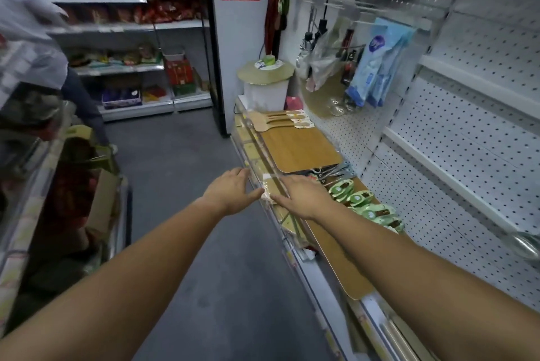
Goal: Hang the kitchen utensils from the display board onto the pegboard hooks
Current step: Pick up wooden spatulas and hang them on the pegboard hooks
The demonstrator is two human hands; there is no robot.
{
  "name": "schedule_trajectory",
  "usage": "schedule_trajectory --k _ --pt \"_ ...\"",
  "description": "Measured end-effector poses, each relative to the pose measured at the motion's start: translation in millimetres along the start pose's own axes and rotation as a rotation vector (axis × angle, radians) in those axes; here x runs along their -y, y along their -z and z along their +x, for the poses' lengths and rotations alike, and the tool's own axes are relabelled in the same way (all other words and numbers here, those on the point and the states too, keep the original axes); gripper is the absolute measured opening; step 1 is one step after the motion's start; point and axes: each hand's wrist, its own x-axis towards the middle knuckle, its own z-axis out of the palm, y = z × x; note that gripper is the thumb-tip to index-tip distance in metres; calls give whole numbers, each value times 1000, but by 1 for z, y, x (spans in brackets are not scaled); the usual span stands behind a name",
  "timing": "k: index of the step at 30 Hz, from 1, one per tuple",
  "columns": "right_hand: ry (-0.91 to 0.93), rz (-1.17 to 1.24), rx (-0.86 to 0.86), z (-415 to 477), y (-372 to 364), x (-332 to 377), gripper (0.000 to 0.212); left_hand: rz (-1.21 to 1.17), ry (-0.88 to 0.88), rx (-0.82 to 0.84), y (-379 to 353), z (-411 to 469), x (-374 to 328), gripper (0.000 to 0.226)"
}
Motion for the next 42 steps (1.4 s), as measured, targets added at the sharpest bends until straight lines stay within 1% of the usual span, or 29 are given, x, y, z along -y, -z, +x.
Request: schedule_trajectory --k 4,9,13,17,22,27,30,34,38,42 --pt "7 -1 10 47 -2 11 75 7 15 41 6 32 33 83" --pt "-10 27 50 111 -8 6 74 54 31 118 6 91 64 85" --pt "5 49 46 174 -9 -6 73 109 18 120 10 156 82 85" --pt "-12 95 35 248 -10 -34 72 191 3 128 20 233 98 84" --pt "-21 118 71 334 -6 -60 69 223 5 142 33 318 114 81" --pt "-40 130 101 406 -1 -74 66 230 -1 192 41 393 140 82" --pt "-79 142 103 455 -1 -85 64 224 -9 205 46 441 162 82" --pt "-154 143 102 522 -6 -93 66 223 -68 214 47 517 199 81" --pt "-256 154 122 585 -19 -96 67 150 -129 225 41 589 235 82" --pt "-369 193 155 638 -30 -97 69 134 -208 288 33 655 268 86"
